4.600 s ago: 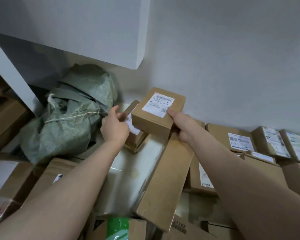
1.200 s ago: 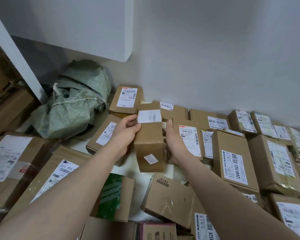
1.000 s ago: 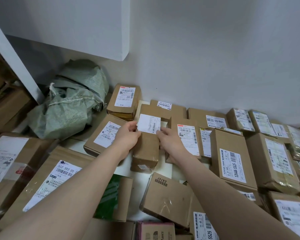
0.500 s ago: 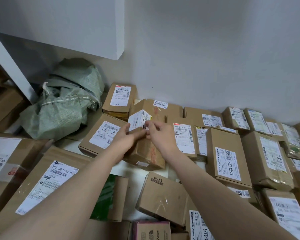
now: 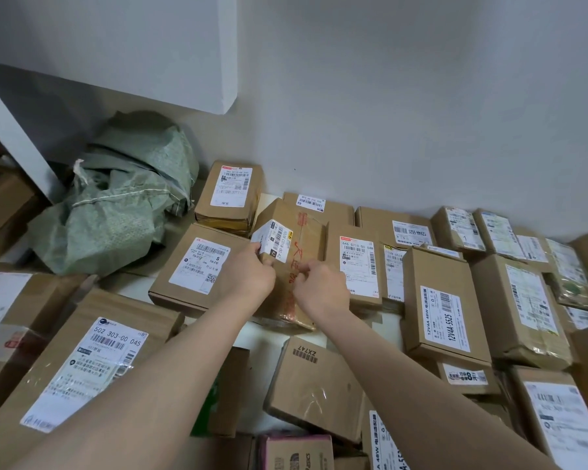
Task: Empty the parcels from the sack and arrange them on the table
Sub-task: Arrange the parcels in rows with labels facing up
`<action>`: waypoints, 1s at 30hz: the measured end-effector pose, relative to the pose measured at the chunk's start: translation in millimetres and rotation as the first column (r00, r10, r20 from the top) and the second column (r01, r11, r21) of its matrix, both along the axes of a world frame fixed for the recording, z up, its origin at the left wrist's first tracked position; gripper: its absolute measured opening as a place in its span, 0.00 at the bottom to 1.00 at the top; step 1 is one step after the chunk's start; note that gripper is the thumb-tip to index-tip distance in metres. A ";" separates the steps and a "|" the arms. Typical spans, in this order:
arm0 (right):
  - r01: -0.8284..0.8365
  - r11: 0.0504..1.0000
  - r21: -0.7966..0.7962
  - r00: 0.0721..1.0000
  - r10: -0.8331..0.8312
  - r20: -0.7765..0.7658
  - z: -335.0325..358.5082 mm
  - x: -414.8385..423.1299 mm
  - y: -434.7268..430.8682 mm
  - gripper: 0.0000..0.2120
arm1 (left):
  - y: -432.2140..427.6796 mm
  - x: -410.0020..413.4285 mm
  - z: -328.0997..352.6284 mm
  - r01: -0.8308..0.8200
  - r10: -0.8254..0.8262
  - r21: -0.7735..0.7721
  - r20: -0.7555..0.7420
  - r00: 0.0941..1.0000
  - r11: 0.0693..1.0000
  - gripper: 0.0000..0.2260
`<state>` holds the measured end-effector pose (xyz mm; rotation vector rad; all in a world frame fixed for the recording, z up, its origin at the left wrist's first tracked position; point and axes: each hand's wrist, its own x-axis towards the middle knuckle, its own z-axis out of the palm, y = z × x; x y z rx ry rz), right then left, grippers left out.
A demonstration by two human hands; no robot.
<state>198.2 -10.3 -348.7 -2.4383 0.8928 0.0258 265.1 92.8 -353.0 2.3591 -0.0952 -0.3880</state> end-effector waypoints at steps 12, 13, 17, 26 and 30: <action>0.042 0.989 0.141 0.999 -0.041 -0.010 2.1 -35.9 -23.8 0.14 | 7.1 -16.3 -4.3 0.009 -0.007 0.087 -0.028 1.000 0.996 0.22; 0.020 0.989 0.144 1.000 -0.018 -0.011 4.8 -41.9 -25.2 0.13 | 6.4 -19.9 1.0 0.035 -0.034 0.102 -0.014 0.999 0.994 0.23; -0.248 0.940 0.235 0.954 0.279 -0.111 21.7 -73.4 -28.3 0.14 | 8.5 -37.2 16.9 0.065 -0.069 0.121 0.024 0.997 0.990 0.21; -0.529 0.844 0.086 0.709 0.495 -0.503 8.2 -139.0 -0.9 0.61 | 27.1 -83.2 32.8 0.072 -0.074 0.114 0.014 0.997 0.991 0.18; -0.534 0.846 0.002 0.798 0.505 -0.329 15.8 -156.4 -4.9 0.57 | 26.9 -101.0 41.1 0.068 -0.067 0.071 -0.014 0.998 0.995 0.18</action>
